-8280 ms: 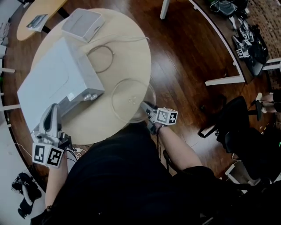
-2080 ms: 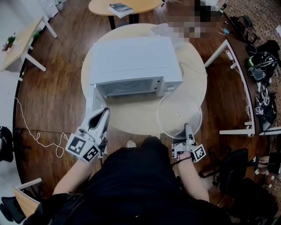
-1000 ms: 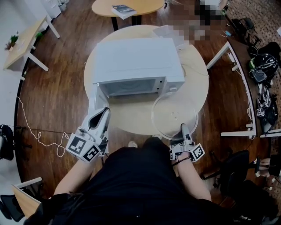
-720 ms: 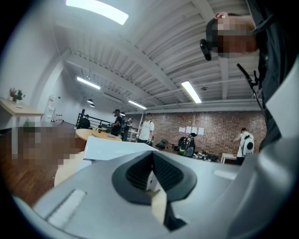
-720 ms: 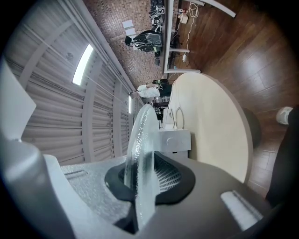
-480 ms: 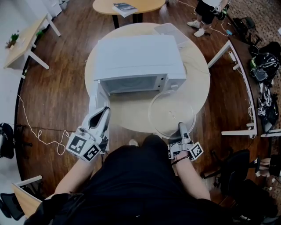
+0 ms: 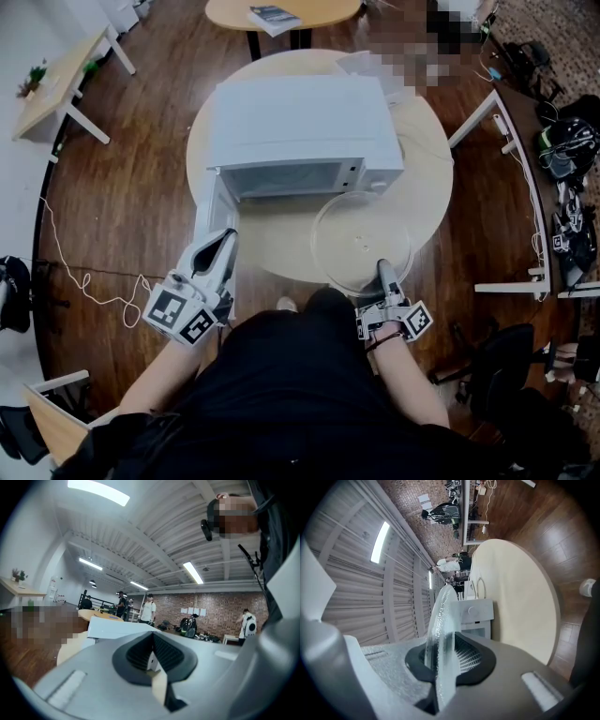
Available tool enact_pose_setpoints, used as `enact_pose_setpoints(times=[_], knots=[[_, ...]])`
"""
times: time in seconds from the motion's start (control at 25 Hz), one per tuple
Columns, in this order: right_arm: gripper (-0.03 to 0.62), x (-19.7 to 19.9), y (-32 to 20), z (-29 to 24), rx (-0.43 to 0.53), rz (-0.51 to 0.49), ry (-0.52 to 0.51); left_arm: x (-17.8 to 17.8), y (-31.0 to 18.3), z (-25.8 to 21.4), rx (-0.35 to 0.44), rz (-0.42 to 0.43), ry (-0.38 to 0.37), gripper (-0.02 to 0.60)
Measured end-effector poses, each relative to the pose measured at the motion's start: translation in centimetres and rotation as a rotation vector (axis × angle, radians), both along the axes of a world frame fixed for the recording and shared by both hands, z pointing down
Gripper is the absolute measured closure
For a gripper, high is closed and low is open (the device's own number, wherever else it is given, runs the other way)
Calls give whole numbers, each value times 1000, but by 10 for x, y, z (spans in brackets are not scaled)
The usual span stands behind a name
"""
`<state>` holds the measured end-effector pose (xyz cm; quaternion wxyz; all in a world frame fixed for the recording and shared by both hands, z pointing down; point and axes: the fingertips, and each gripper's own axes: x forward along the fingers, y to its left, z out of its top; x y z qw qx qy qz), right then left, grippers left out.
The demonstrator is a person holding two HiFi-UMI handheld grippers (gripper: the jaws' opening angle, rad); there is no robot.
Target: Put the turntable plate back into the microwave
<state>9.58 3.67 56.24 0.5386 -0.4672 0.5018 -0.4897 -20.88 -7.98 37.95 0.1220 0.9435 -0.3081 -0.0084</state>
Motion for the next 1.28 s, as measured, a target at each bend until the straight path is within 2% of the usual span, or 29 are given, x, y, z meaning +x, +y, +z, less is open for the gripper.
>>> enact_pose_setpoints(times=[1.28], knots=[[560,-36,-25,-11,13,-156,9,-1,-2,-2,5,-20,47,575]])
